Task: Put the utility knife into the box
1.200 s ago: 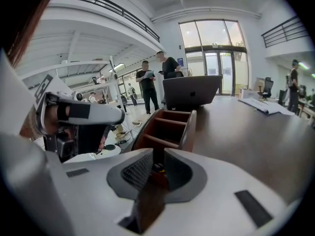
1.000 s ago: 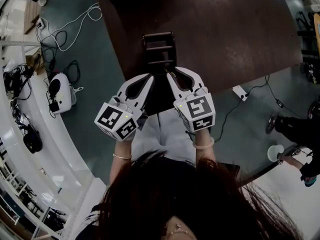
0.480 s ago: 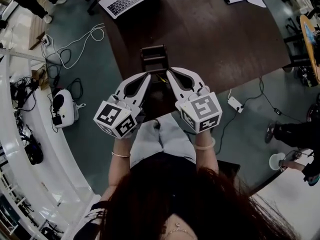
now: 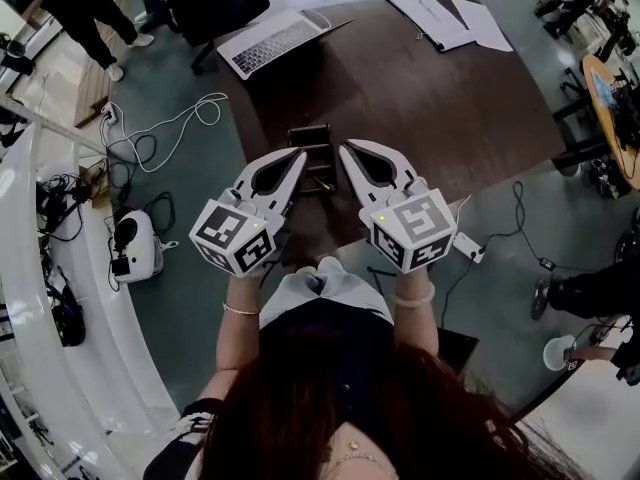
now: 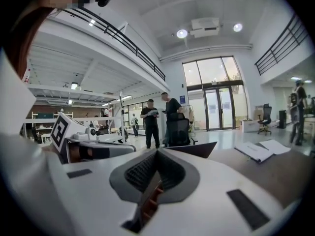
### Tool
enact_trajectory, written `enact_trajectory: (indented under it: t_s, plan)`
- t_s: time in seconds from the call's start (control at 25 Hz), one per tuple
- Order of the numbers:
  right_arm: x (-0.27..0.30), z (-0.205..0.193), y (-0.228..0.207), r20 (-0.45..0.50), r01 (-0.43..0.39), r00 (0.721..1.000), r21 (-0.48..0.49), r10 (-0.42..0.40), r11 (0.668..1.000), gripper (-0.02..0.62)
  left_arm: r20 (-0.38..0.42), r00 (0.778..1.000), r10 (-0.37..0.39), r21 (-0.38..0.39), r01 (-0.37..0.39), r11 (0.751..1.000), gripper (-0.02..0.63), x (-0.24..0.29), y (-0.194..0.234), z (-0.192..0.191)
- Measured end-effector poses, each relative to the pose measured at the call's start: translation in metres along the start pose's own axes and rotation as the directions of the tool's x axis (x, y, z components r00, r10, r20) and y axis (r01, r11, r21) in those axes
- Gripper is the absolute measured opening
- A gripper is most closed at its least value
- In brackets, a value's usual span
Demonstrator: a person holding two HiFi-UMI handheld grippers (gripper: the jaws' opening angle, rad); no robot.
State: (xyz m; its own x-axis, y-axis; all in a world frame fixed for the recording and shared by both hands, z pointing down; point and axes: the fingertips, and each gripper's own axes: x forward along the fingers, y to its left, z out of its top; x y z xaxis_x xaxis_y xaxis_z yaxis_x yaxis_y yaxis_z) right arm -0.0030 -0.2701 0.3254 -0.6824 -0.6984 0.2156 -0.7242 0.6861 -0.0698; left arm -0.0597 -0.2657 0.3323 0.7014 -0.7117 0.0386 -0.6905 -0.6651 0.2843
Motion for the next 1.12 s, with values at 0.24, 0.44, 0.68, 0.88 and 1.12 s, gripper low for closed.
enact_trajectory:
  t_s: [0.24, 0.44, 0.68, 0.88, 1.12]
  plan:
    - [-0.007, 0.01, -0.001, 0.02, 0.014, 1.0, 0.003, -0.014, 1.0, 0.015, 0.021, 1.0, -0.004, 0.04, 0.003, 0.999, 0.002, -0.002, -0.005, 0.014]
    - [-0.01, 0.013, 0.002, 0.029, 0.008, 1.0, -0.006, -0.008, 1.0, 0.015, 0.027, 1.0, -0.007, 0.045, 0.006, 0.999, 0.002, -0.004, -0.009, 0.015]
    - [-0.011, 0.014, 0.007, 0.033, -0.008, 0.999, -0.015, 0.008, 1.0, 0.015, 0.038, 0.999, -0.009, 0.038, 0.008, 0.999, 0.002, -0.005, -0.011, 0.015]
    - [-0.014, 0.016, 0.011, 0.032, -0.01, 0.999, -0.017, 0.011, 1.0, 0.015, 0.036, 0.999, -0.011, 0.036, 0.009, 0.999, 0.002, -0.008, -0.014, 0.016]
    - [-0.015, 0.014, 0.016, 0.034, -0.011, 0.999, -0.019, 0.011, 1.0, 0.015, 0.037, 0.999, -0.014, 0.028, 0.012, 1.0, 0.001, -0.013, -0.014, 0.012]
